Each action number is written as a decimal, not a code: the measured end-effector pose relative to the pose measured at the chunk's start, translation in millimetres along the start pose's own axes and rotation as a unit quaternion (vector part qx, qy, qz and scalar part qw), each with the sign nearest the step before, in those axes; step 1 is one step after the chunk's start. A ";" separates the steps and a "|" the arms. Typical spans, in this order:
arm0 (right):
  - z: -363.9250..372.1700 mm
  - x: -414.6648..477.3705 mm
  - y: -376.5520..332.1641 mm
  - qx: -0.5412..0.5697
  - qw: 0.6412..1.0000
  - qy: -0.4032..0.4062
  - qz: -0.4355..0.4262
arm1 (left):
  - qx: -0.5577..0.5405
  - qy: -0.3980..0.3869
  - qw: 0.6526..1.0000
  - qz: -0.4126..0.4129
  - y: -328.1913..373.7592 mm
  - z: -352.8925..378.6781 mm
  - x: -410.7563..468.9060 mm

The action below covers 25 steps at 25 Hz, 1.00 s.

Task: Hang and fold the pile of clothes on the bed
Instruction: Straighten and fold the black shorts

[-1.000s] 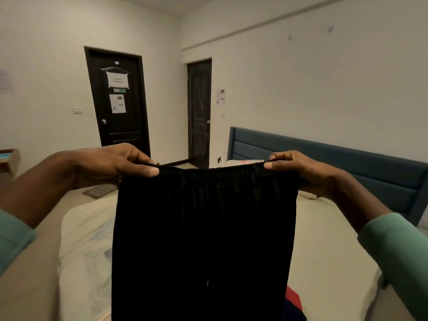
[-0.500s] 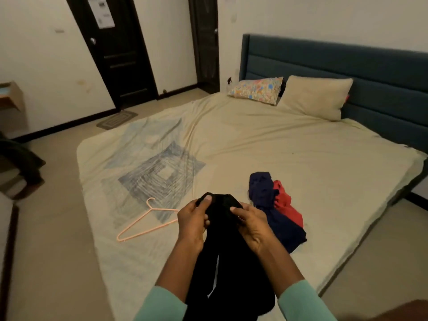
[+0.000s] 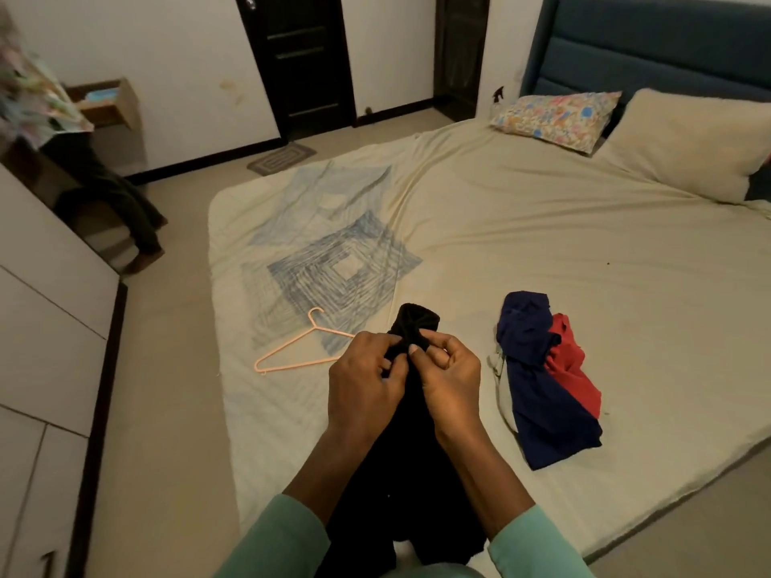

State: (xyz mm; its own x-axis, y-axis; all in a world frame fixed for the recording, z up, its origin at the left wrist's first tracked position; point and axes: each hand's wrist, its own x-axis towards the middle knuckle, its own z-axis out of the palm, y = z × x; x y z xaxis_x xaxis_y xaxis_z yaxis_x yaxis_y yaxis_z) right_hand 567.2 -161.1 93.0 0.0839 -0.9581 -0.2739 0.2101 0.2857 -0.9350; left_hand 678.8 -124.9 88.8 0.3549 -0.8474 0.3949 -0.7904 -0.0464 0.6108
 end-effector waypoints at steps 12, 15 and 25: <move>-35.5 -10.5 -3.7 -0.045 0.994 -0.089 -0.042 | -0.149 -0.052 0.987 0.005 15.5 0.0 -39.9; -48.4 -13.7 -7.4 -0.103 0.984 -0.102 -0.106 | -0.194 -0.049 0.980 -0.004 11.4 -21.0 -29.6; -64.5 -54.8 -16.8 -0.148 0.963 -0.139 -0.179 | -0.051 -0.494 0.867 0.050 1.7 -46.9 4.8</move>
State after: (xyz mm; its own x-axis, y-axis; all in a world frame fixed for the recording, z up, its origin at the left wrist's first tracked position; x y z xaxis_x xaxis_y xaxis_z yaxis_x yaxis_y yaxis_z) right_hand 496.3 -114.8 109.2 0.3231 -0.9399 0.1102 -0.0091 -0.1195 -0.9928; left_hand 702.6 -104.2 124.0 -0.3535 -0.8862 -0.2994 -0.7263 0.0583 0.6848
